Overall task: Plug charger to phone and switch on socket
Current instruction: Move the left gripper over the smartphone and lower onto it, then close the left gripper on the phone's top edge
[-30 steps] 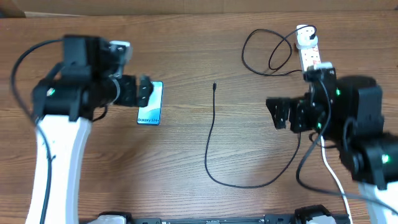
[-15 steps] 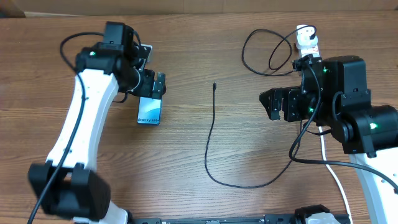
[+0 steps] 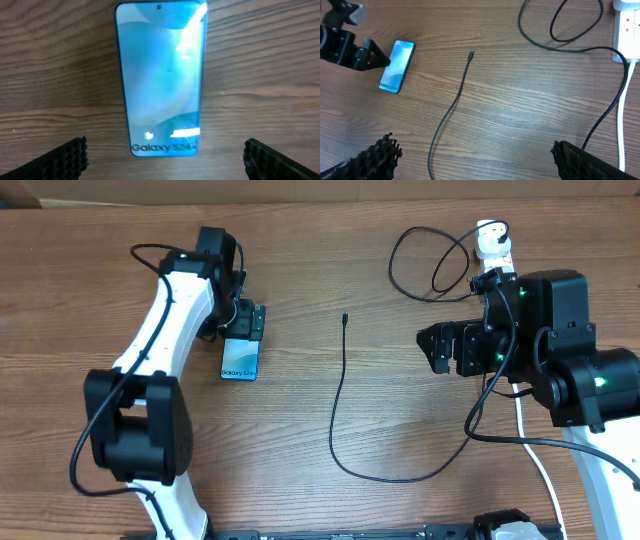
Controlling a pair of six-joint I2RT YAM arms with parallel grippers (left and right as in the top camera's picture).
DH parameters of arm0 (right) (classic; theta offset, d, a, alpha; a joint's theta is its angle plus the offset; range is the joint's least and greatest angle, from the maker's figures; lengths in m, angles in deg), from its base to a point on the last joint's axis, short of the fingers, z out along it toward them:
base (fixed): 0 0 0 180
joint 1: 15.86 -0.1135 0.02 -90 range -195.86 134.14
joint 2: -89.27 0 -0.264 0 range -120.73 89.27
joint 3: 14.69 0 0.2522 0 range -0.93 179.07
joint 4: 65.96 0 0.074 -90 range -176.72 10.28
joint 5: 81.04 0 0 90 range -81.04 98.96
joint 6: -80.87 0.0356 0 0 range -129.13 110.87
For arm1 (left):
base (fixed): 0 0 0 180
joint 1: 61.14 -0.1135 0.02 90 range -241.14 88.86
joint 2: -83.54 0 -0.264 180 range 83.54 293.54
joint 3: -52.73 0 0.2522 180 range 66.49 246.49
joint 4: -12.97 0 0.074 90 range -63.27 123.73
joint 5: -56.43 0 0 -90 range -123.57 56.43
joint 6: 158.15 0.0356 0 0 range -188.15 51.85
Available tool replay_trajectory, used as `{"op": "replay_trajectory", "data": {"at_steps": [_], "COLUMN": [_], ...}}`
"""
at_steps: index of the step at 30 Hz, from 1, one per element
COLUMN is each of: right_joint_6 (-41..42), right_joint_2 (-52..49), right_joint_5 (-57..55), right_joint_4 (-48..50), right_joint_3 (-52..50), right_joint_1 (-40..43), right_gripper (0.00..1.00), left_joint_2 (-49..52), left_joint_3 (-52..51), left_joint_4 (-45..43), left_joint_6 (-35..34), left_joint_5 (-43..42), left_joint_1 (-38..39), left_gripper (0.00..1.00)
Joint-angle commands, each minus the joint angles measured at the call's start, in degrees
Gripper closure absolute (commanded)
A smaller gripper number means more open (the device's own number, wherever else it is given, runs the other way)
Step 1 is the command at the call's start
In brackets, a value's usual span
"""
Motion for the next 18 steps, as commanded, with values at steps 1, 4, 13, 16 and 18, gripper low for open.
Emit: {"op": "replay_trajectory", "data": {"at_steps": [1,4,13,16,18], "right_joint_6": [0.13,0.13,0.13,0.13,0.13], "right_joint_2": [0.0,0.0,0.0,0.0,0.0], "right_joint_5": [-0.13,-0.13,-0.13,-0.13,-0.11], "right_joint_4": [0.04,0.07,0.07,-0.17,-0.37], "right_joint_3": [1.4,1.4,1.4,1.4,1.4], "right_joint_1": [0.22,0.22,0.22,0.22,0.22], "right_gripper": [0.0,0.0,0.0,0.0,0.0], "left_joint_2": [3.17,4.85,9.29,10.16,10.56], "left_joint_3": [1.25,1.25,1.07,1.05,1.05], "left_joint_4": [-0.61,-2.03,-2.93,-3.63,-3.85], "left_joint_6": [-1.66,-1.64,-0.07,-0.07,-0.09], "left_joint_5": [3.72,3.58,2.14,2.19,2.38], "left_joint_1": [1.16,1.22,1.25,1.22,1.22], "left_gripper": [0.04,0.04,0.07,0.08,0.09]}}
